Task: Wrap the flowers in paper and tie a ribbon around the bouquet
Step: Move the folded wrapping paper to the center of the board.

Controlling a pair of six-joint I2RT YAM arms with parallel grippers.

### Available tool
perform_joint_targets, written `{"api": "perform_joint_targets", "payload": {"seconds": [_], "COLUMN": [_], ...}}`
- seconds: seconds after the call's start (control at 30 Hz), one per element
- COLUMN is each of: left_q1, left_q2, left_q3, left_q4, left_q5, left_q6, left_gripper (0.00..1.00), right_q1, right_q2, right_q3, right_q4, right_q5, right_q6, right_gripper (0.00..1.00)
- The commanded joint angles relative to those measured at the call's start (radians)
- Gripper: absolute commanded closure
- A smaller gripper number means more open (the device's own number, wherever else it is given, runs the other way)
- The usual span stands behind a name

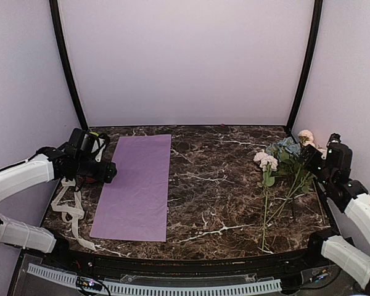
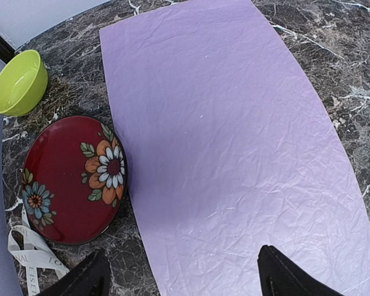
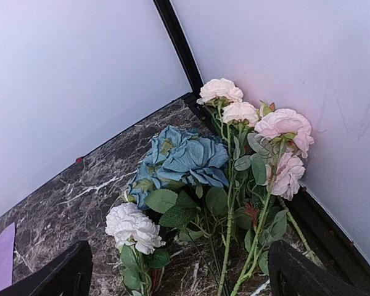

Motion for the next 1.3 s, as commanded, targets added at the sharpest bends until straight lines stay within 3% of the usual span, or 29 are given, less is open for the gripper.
{"api": "perform_joint_targets", "payload": {"seconds": [0.0, 0.17, 0.27, 0.37, 0.43, 0.5, 0.6, 0.7, 0.9, 1.1, 1.27], "left_q1": [0.014, 0.016, 0.017, 0.018, 0.018, 0.027, 0.035, 0.050, 0.156, 0.226, 0.245], "left_q2": [-0.059, -0.065, -0.044, -0.028, -0.009, 0.022, 0.078, 0.111, 0.108, 0.083, 0.140], "left_q3": [-0.051, -0.047, -0.002, -0.001, -0.033, -0.047, -0.044, -0.052, -0.154, -0.247, -0.302], "left_q4": [0.086, 0.075, -0.013, -0.028, -0.007, -0.023, -0.056, -0.083, -0.010, 0.057, 0.132], "left_q5": [0.024, 0.058, 0.076, 0.154, 0.143, 0.105, 0.111, 0.096, 0.187, 0.164, 0.240], "left_q6": [0.035, 0.013, -0.108, -0.251, -0.324, -0.377, -0.403, -0.422, -0.490, -0.526, -0.564], "left_gripper": [0.14, 0.12, 0.15, 0.22, 0.23, 0.23, 0.22, 0.19, 0.16, 0.15, 0.15], "right_q1": [-0.004, -0.003, -0.004, -0.003, 0.001, 0.040, 0.212, 0.399, 0.643, 0.767, 0.815], "right_q2": [-0.022, -0.097, -0.148, -0.105, -0.003, 0.128, 0.321, 0.489, 0.912, 1.207, 1.414], "right_q3": [-0.009, -0.042, -0.126, -0.135, -0.078, -0.006, 0.126, 0.238, 0.545, 0.819, 0.978], "right_q4": [0.041, 0.089, 0.319, 0.396, 0.386, 0.336, 0.211, 0.148, -0.003, -0.042, -0.084], "right_q5": [0.087, 0.031, -0.211, -0.387, -0.513, -0.608, -0.541, -0.440, -0.438, -0.480, -0.479], "right_q6": [0.088, 0.158, 0.099, 0.174, 0.198, 0.202, 0.133, 0.121, 0.131, 0.136, 0.168], "right_gripper": [0.00, 0.00, 0.01, 0.06, 0.09, 0.19, 0.30, 0.30, 0.32, 0.31, 0.30]}}
